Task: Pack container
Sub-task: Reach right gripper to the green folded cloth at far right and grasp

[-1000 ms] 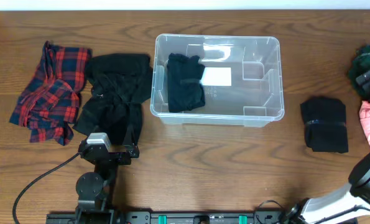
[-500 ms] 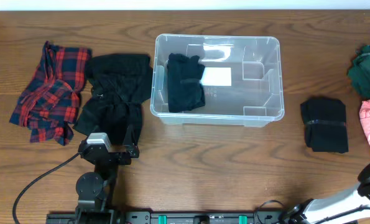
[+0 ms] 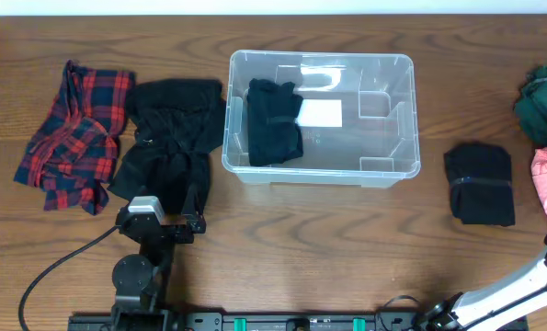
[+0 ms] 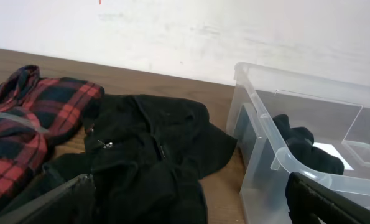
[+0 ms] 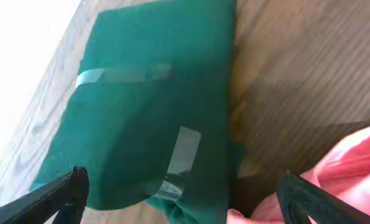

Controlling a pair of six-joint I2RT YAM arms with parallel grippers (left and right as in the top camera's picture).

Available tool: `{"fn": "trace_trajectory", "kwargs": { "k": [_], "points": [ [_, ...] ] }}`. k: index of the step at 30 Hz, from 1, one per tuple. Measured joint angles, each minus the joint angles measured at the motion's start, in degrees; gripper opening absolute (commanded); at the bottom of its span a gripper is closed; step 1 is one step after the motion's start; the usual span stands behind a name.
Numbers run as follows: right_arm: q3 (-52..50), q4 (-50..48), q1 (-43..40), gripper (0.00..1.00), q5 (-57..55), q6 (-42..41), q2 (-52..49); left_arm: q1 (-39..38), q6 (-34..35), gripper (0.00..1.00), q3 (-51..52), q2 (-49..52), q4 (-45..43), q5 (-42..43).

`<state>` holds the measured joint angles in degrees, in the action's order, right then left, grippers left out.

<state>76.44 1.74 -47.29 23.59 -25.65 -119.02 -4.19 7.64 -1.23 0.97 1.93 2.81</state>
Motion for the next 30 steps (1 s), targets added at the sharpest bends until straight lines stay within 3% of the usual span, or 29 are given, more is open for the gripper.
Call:
{"fn": "trace_trajectory", "kwargs": {
  "k": [14, 18, 20, 30],
  "points": [
    [1.3, -7.6, 1.2, 0.91, 0.1, -0.3, -7.2, 0.0, 0.0, 0.98, 0.0, 0.0, 0.0, 0.0],
    [1.5, -9.3, 1.4, 0.83, 0.2, -0.9, -8.1, 0.0, 0.0, 0.98, 0.0, 0.0, 0.0, 0.0],
    [1.5, -9.6, 1.4, 0.74, 0.2, -1.1, -8.2, 0.0, 0.0, 0.98, 0.0, 0.0, 0.0, 0.0],
    [1.7, -10.5, 2.9, 0.10, 0.0, -1.3, -9.1, 0.0, 0.0, 0.98, 0.0, 0.0, 0.0, 0.0]
  ]
}}
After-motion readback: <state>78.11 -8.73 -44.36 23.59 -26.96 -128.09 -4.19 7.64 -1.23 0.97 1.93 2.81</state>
